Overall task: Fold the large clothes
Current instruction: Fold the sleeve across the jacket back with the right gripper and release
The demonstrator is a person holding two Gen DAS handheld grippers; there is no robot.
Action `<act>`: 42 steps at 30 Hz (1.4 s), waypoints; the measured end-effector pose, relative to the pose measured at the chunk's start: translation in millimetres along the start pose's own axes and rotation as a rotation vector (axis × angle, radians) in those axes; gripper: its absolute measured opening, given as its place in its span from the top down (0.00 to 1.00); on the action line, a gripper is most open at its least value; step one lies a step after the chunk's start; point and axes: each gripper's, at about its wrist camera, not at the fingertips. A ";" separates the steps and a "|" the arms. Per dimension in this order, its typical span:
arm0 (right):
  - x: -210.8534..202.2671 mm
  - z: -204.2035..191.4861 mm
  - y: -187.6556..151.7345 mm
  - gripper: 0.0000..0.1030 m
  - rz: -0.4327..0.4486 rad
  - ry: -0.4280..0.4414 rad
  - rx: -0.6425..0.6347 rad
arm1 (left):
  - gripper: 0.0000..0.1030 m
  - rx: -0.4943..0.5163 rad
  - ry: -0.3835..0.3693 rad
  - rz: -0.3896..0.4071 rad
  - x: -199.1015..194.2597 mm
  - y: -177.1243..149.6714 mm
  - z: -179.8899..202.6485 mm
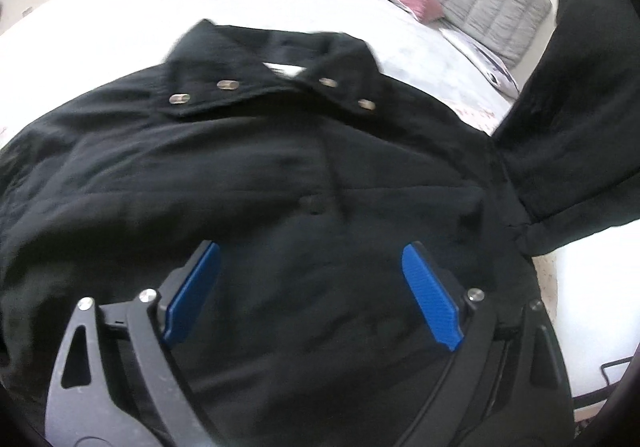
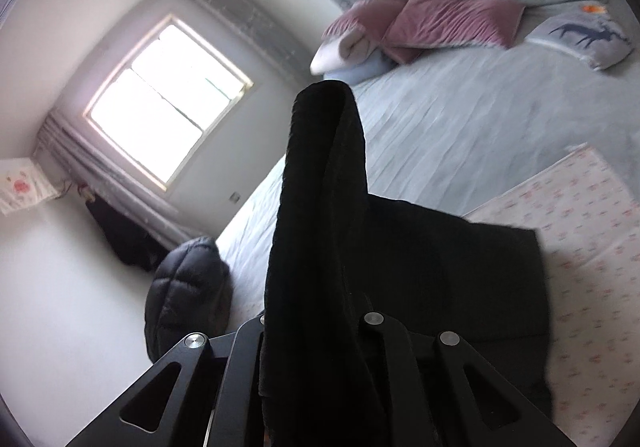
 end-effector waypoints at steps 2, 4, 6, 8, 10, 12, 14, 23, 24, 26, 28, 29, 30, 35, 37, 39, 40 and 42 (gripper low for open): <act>27.7 -5.0 -8.0 0.87 -0.031 0.024 0.013 | 0.10 -0.025 -0.028 0.013 -5.2 3.8 -20.2; 57.9 -6.9 -18.9 0.83 -0.068 0.050 0.032 | 0.10 -0.063 -0.109 0.054 -11.9 4.6 -41.1; 80.5 -8.6 -28.8 0.67 -0.108 0.073 0.043 | 0.10 -0.115 -0.214 0.095 -15.5 4.2 -61.0; 102.1 -9.3 -40.1 0.50 -0.168 0.100 0.061 | 0.10 -0.153 -0.268 0.099 -12.6 5.5 -72.3; 114.4 -7.8 -49.9 0.39 -0.216 0.124 0.078 | 0.10 -0.187 -0.318 0.079 -5.8 7.3 -80.3; 115.0 -6.7 -53.9 0.37 -0.228 0.129 0.053 | 0.10 -0.227 -0.375 0.053 1.5 7.3 -87.0; 109.2 -0.4 -58.0 0.35 -0.223 0.115 0.036 | 0.10 -0.254 -0.397 0.032 8.2 6.5 -89.0; 49.0 57.8 -98.6 0.35 -0.230 -0.342 -0.190 | 0.26 -0.125 -0.254 -0.060 25.7 1.6 -47.9; 41.1 66.7 -109.5 0.35 -0.240 -0.399 -0.223 | 0.30 -0.115 -0.246 -0.077 29.2 1.1 -41.1; 29.4 83.7 -126.0 0.35 -0.260 -0.453 -0.245 | 0.40 -0.096 -0.248 -0.098 33.8 -0.2 -31.9; 23.2 99.1 -145.6 0.35 -0.284 -0.475 -0.255 | 0.45 -0.070 -0.191 -0.092 39.4 -0.4 -19.2; 22.3 106.2 -153.1 0.35 -0.291 -0.481 -0.263 | 0.64 -0.060 -0.177 -0.086 40.6 -1.1 -18.0; 21.7 111.4 -158.7 0.35 -0.298 -0.489 -0.272 | 0.81 -0.048 -0.160 -0.079 41.7 -1.3 -15.3; 38.1 120.4 -182.8 0.35 -0.358 -0.539 -0.396 | 0.91 -0.063 -0.192 0.013 19.6 10.4 -2.4; 48.2 120.4 -187.6 0.35 -0.357 -0.579 -0.445 | 0.92 -0.048 -0.196 0.068 5.7 15.6 6.3; 57.7 123.8 -187.0 0.36 -0.340 -0.644 -0.482 | 0.92 -0.038 -0.205 0.113 -8.6 21.8 13.4; 59.4 124.2 -184.1 0.36 -0.321 -0.686 -0.494 | 0.92 -0.040 -0.215 0.124 -13.3 23.4 14.2; 56.0 121.7 -175.9 0.43 -0.259 -0.778 -0.509 | 0.92 -0.028 -0.223 0.151 -22.5 21.8 15.6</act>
Point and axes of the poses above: each gripper's, at about its wrist camera, not at the fingertips, and x roughly the way its jaws point, z to its right, y to its top, and after that the axes turned 11 degrees about -x, right-handed
